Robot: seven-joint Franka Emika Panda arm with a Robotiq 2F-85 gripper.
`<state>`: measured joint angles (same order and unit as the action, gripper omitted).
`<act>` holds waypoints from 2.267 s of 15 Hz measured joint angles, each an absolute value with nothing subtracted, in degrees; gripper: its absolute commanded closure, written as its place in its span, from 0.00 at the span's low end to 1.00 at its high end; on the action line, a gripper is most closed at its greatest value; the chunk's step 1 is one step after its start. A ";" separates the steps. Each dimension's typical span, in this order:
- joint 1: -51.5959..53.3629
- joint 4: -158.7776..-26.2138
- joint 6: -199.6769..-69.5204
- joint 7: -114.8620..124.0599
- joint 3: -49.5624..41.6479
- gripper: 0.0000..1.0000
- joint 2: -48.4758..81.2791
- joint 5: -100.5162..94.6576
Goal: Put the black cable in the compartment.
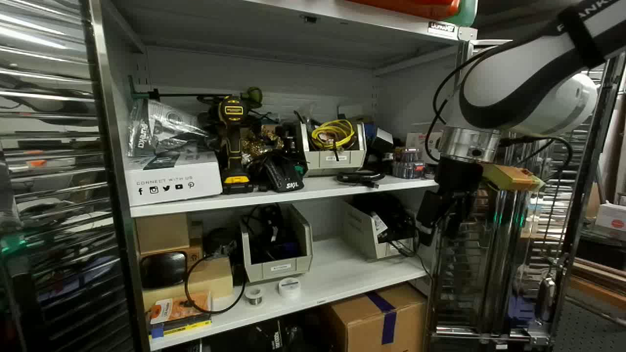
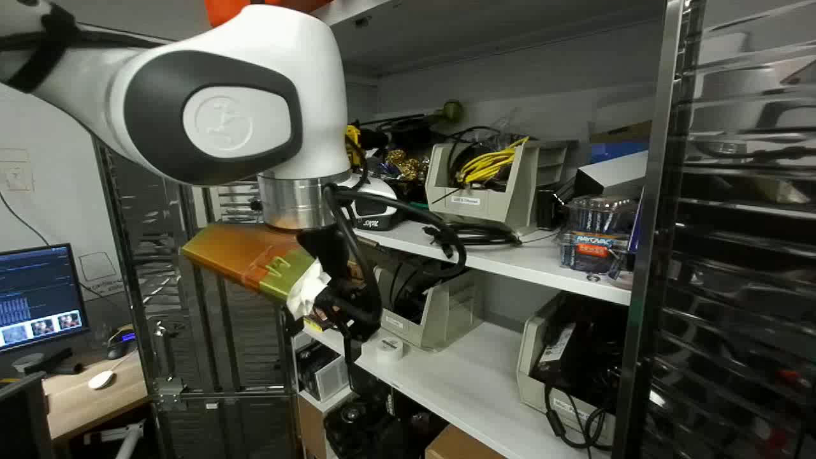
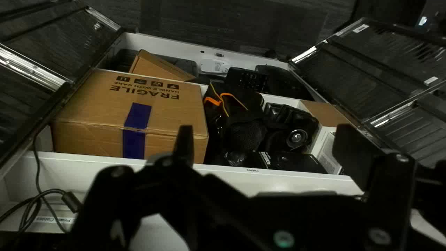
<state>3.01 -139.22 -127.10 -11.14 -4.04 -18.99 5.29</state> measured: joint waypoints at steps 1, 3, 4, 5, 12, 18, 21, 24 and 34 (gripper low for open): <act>3.01 -138.86 -127.10 -11.14 -4.04 0.00 -19.00 5.29; 3.01 -138.45 -127.10 -11.14 -4.03 0.00 -19.02 5.29; 3.01 -138.43 -127.10 -11.14 -4.03 0.00 -19.03 5.29; 3.01 -138.43 -127.10 -11.14 -4.04 0.00 -19.03 5.29; 2.56 -138.14 -128.30 -10.72 -4.23 0.00 -16.87 7.13; 0.55 -132.22 -132.23 -4.12 -4.85 0.00 -12.60 15.28; -0.85 -129.92 -133.92 2.37 -4.85 0.00 -12.54 16.06; -2.18 -128.86 -137.16 9.32 -4.70 0.00 -12.58 15.87; -3.25 -114.06 -138.68 22.54 -4.53 0.00 -2.07 13.31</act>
<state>-3.25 -114.06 -138.68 22.54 -4.53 -2.07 13.31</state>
